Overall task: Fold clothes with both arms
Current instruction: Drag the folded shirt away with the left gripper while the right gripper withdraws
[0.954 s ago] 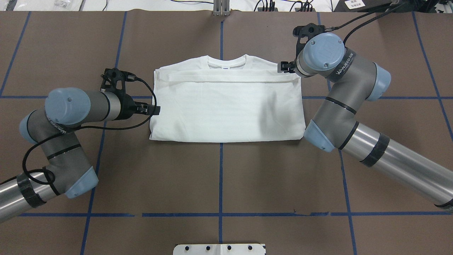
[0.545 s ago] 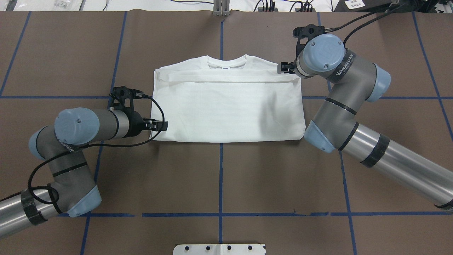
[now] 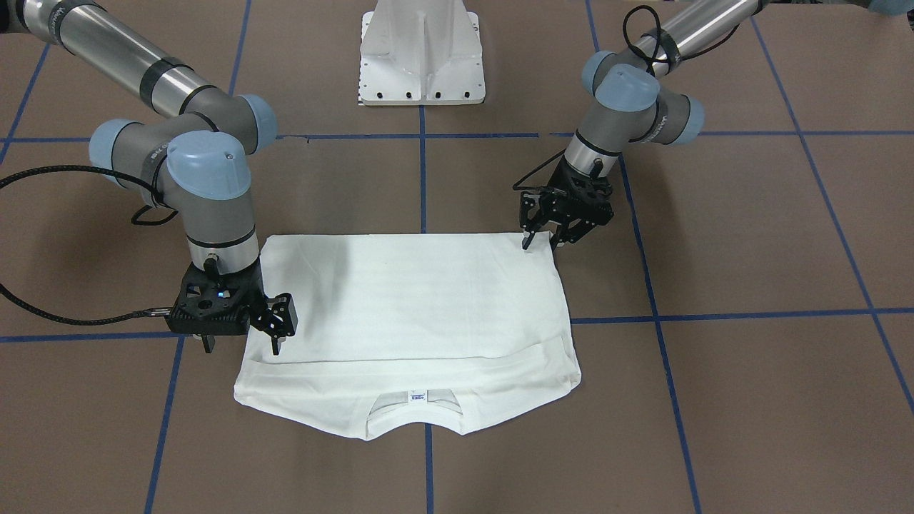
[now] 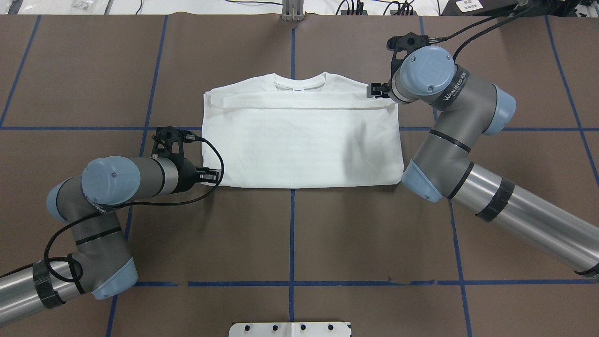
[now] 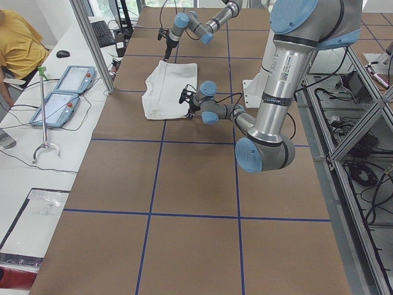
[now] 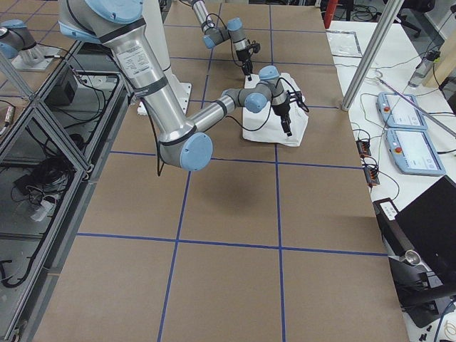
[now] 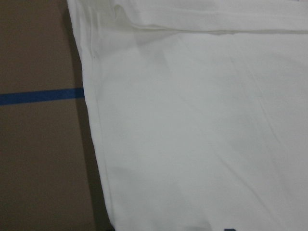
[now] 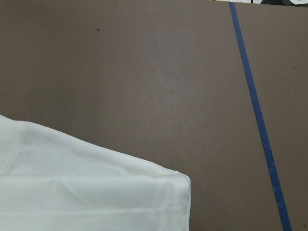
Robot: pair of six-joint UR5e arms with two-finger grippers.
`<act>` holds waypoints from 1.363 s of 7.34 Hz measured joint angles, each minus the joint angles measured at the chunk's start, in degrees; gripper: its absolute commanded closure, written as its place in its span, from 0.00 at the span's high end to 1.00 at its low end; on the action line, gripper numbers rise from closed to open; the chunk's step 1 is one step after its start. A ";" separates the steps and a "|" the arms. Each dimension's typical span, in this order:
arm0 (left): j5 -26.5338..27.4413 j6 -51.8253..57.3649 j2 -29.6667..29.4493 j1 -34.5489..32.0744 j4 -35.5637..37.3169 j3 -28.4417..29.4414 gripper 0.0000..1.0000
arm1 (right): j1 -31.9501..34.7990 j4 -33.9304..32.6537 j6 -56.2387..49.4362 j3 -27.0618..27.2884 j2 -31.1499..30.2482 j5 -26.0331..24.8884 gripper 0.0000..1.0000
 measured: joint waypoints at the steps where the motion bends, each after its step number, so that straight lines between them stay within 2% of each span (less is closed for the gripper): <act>1: 0.03 -0.04 0.33 0.03 0.02 -0.49 0.00 | -0.09 0.00 0.05 -0.03 0.00 -0.02 1.00; 4: -0.83 5.02 8.43 -0.93 0.41 -8.34 0.00 | -0.51 0.06 0.53 0.00 0.01 -0.09 1.00; 5: -0.95 10.79 10.34 -3.84 0.45 -8.88 0.00 | -0.63 0.10 0.61 0.04 0.05 -0.12 1.00; 6: -1.15 16.89 10.53 -8.71 0.39 -6.93 0.00 | -0.73 0.14 0.68 0.11 0.13 -0.13 1.00; 7: -1.66 22.11 8.42 -13.98 0.27 -2.63 0.00 | -0.82 0.18 0.74 0.19 0.26 -0.11 1.00; 9: -2.68 27.55 -2.87 -21.20 0.23 12.24 0.00 | -1.15 0.25 0.96 0.30 0.70 -0.10 1.00; 10: -2.68 28.49 -9.73 -23.08 0.20 20.96 0.23 | -1.43 0.26 1.28 0.32 0.95 -0.11 1.00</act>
